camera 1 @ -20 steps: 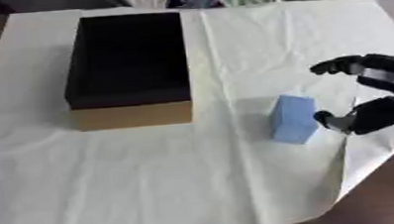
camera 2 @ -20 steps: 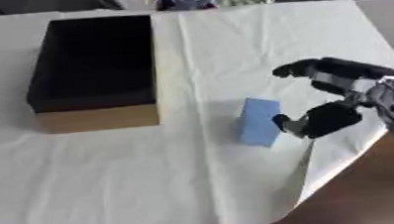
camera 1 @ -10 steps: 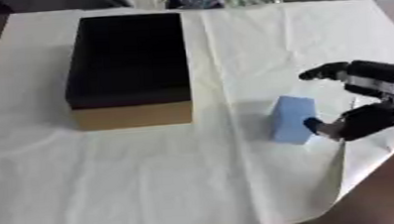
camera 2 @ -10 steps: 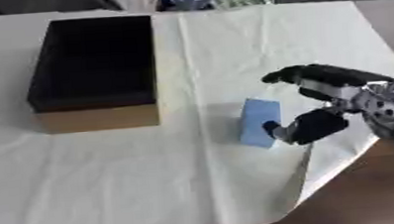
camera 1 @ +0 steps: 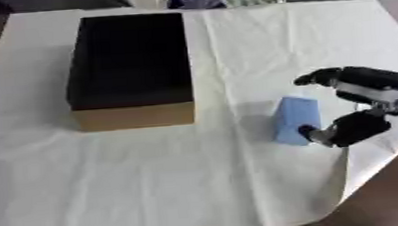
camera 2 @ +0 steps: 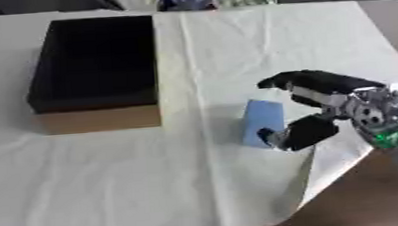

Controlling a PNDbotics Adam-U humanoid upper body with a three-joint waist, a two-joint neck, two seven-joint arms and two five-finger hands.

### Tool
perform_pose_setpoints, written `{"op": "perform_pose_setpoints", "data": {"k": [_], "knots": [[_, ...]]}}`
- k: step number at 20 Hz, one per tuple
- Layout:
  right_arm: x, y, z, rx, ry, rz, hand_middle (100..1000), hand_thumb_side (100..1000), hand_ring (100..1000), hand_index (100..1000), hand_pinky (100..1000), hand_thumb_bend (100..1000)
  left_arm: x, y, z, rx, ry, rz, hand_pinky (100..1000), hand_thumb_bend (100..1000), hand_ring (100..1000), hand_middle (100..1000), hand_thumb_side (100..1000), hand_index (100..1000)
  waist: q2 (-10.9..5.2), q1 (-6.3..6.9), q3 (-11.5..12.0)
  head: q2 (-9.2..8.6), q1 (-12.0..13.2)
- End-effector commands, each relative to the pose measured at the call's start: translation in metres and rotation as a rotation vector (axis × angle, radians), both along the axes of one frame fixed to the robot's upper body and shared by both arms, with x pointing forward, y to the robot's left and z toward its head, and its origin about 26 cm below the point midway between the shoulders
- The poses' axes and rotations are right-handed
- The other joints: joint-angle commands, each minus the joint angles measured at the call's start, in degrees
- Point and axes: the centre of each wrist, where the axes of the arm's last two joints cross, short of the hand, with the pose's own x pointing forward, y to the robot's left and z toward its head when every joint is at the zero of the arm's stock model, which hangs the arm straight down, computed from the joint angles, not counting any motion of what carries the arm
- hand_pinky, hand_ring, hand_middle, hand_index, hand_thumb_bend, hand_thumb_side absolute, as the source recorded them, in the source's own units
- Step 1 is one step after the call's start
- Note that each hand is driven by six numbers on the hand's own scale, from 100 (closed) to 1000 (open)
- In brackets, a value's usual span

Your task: Pick up objects on the table and place them in the box.

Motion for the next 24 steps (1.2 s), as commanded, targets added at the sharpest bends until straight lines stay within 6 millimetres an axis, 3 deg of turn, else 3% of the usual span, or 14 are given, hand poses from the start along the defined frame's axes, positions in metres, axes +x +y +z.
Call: {"op": "perform_pose_setpoints", "data": {"k": [1,13,24], "knots": [[-0.0016,0.0011,0.0094,-0.030,-0.025,-0.010,956,419,1000,1000,1000,292,-0.0016,0.0000,0.0085,0.014,-0.028,-0.008,937,100,680,637,439,824,-0.70,0.18,0.1,-0.39,-0.3],[-0.0016,0.0030,0.0083,-0.050,-0.001,-0.046,953,424,1000,1000,1000,298,-0.0014,-0.0024,0.0071,0.012,-0.023,-0.019,940,100,682,639,449,824,0.55,0.52,1.1,-1.23,-1.0],[-0.0023,0.0021,0.0045,-0.020,0.031,-0.087,935,358,1000,1000,1000,301,-0.0013,-0.0037,0.0066,0.012,-0.024,-0.024,942,100,683,639,452,824,1.32,0.77,1.4,-1.94,-1.2]]}}
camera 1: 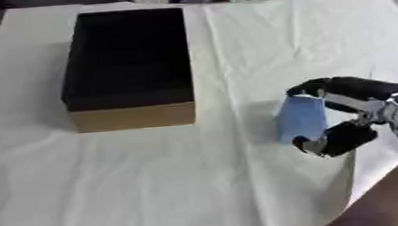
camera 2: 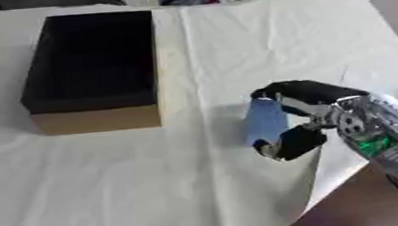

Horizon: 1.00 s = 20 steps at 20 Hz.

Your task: Pick up objects on the table and place them in the box.

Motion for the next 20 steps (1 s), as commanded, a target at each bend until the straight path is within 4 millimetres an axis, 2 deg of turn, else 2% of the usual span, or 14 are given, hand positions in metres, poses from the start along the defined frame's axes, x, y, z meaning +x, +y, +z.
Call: {"op": "perform_pose_setpoints", "data": {"k": [1,8,12,16,17,18,20], "knots": [[-0.0020,-0.0020,0.0079,0.011,0.005,-0.044,932,357,993,1000,1000,299,-0.0014,-0.0019,0.0077,0.011,-0.030,-0.013,942,100,683,639,453,824,-0.73,0.21,0.0,-0.91,-0.2],[-0.0024,-0.0018,0.0047,0.061,0.007,-0.084,908,391,955,1000,997,255,-0.0014,-0.0023,0.0074,0.009,-0.029,-0.012,943,100,684,640,456,824,-0.51,0.38,0.1,-1.55,-0.6],[-0.0026,-0.0010,0.0034,0.079,0.007,-0.089,852,370,893,1000,957,245,-0.0014,-0.0024,0.0073,0.009,-0.028,-0.011,944,100,685,640,456,823,-0.43,0.44,0.1,-1.61,-0.8],[-0.0022,-0.0001,0.0044,0.092,-0.021,-0.085,742,194,758,1000,873,274,-0.0014,-0.0024,0.0072,0.010,-0.028,-0.010,944,100,685,639,454,822,-0.37,0.49,0.1,-1.47,-0.8],[-0.0022,0.0001,0.0046,0.094,-0.031,-0.086,738,183,753,1000,869,277,-0.0014,-0.0025,0.0073,0.011,-0.027,-0.010,944,100,685,639,454,822,-0.36,0.49,0.1,-1.48,-0.8],[-0.0021,0.0002,0.0051,0.095,-0.044,-0.087,721,118,684,1000,836,291,-0.0013,-0.0025,0.0073,0.011,-0.028,-0.010,945,100,685,639,453,822,-0.37,0.48,0.1,-1.48,-0.7],[-0.0019,0.0004,0.0057,0.097,-0.068,-0.096,714,100,616,1000,816,307,-0.0013,-0.0025,0.0075,0.012,-0.029,-0.009,945,100,685,639,450,821,-0.40,0.47,0.1,-1.46,-0.7]]}}
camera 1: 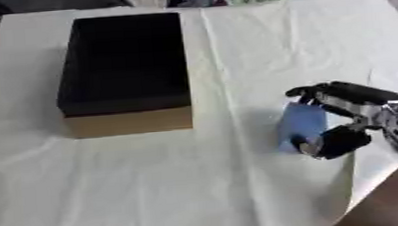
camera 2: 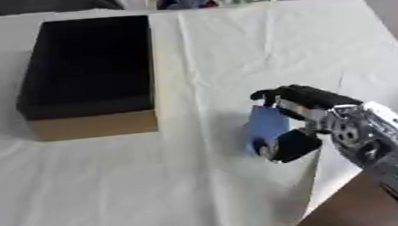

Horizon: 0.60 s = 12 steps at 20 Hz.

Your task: Pick up objects on the table and place them in the box.

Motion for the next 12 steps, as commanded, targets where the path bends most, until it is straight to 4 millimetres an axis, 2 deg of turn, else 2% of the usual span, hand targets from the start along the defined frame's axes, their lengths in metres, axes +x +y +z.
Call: {"op": "perform_pose_setpoints", "data": {"k": [1,9,12], "knots": [[-0.0018,-0.0010,0.0069,-0.007,-0.037,-0.025,714,100,616,1000,816,307,-0.0013,-0.0011,0.0084,0.017,-0.032,-0.007,945,100,685,639,450,821,-0.88,0.12,0.0,-0.49,-0.1],[-0.0017,0.0018,0.0053,0.006,-0.068,-0.058,690,100,584,982,783,221,-0.0011,-0.0014,0.0089,0.020,-0.033,-0.009,945,100,686,640,439,821,-0.89,0.01,0.1,-0.31,-0.1],[-0.0014,0.0022,0.0060,0.020,-0.078,-0.067,677,100,577,973,767,149,-0.0010,-0.0016,0.0091,0.019,-0.034,-0.012,946,100,686,640,445,821,-0.91,-0.04,0.2,-0.30,-0.1]]}}
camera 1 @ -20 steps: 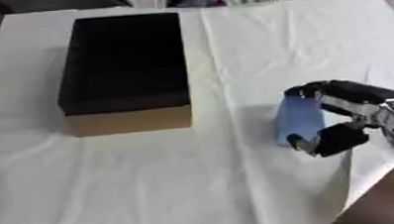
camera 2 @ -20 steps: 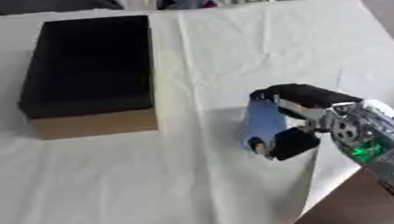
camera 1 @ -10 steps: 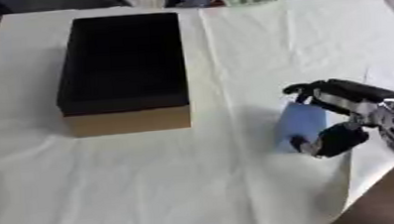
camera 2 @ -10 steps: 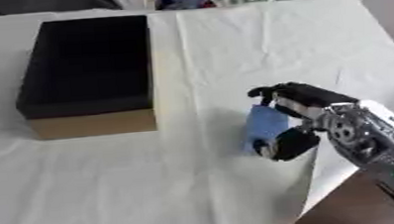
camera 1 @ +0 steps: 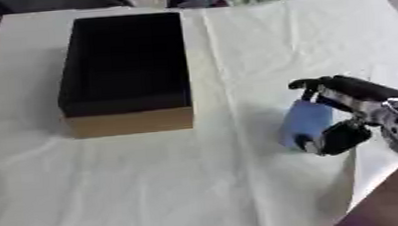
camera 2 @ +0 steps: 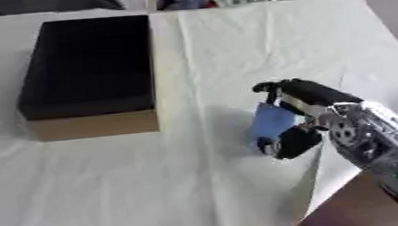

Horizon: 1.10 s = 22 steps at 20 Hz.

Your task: Pick up objects on the table and place them in the box.

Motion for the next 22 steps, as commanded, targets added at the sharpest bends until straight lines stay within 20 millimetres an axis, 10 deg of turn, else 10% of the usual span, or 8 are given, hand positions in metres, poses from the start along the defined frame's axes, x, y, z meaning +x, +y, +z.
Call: {"op": "perform_pose_setpoints", "data": {"k": [1,9,22], "knots": [[-0.001,-0.001,0.008,0.006,-0.029,-0.018,674,100,574,970,764,127,-0.001,-0.001,0.009,0.015,-0.033,-0.012,946,100,686,640,446,821,-0.94,0.00,0.1,-0.33,-0.1],[0.002,0.005,0.026,0.036,-0.095,0.029,661,100,567,952,760,100,-0.001,-0.001,0.010,0.019,-0.035,-0.015,944,100,687,639,435,821,-1.62,-0.26,0.1,-0.09,-0.2],[0.002,0.048,0.112,-0.012,-0.279,0.194,659,100,574,926,772,110,-0.001,0.000,0.011,0.024,-0.034,-0.016,939,100,685,638,420,820,-3.72,-0.79,0.4,0.82,-0.2]]}}
